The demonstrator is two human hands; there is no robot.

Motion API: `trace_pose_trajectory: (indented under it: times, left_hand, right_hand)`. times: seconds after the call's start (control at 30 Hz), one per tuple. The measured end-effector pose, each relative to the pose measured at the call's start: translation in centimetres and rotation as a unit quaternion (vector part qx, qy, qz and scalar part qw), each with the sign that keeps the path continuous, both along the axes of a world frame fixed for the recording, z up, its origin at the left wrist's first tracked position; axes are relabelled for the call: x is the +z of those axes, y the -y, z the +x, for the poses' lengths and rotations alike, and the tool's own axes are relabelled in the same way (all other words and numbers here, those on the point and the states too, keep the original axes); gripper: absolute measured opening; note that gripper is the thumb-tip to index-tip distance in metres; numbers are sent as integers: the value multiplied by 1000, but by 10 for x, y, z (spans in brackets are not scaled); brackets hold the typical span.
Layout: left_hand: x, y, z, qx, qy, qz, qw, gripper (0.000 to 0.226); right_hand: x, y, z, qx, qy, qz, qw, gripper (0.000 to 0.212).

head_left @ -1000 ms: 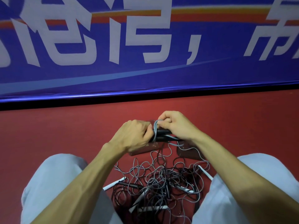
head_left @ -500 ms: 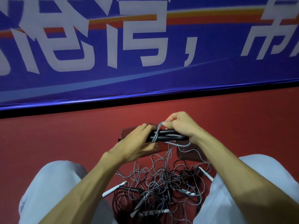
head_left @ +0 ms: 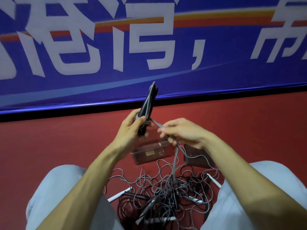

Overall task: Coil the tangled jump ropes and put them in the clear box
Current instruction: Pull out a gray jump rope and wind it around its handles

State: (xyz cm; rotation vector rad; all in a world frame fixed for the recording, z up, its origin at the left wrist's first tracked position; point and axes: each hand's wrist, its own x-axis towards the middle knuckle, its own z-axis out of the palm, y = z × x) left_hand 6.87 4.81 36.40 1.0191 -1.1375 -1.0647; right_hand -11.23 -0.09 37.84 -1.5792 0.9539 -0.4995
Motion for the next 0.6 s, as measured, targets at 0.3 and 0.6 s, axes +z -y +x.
trace_pose_trajectory:
  times: [0.3,0.6]
  left_hand:
    - [-18,16,24,47,136,43,989,17]
    - [-35,16,19,-86,519,45,849,30]
  right_hand:
    - [-6,-6,-5,99,-249,-270,925,7]
    - [-4,-15,-10,121,-272,-610,735,39]
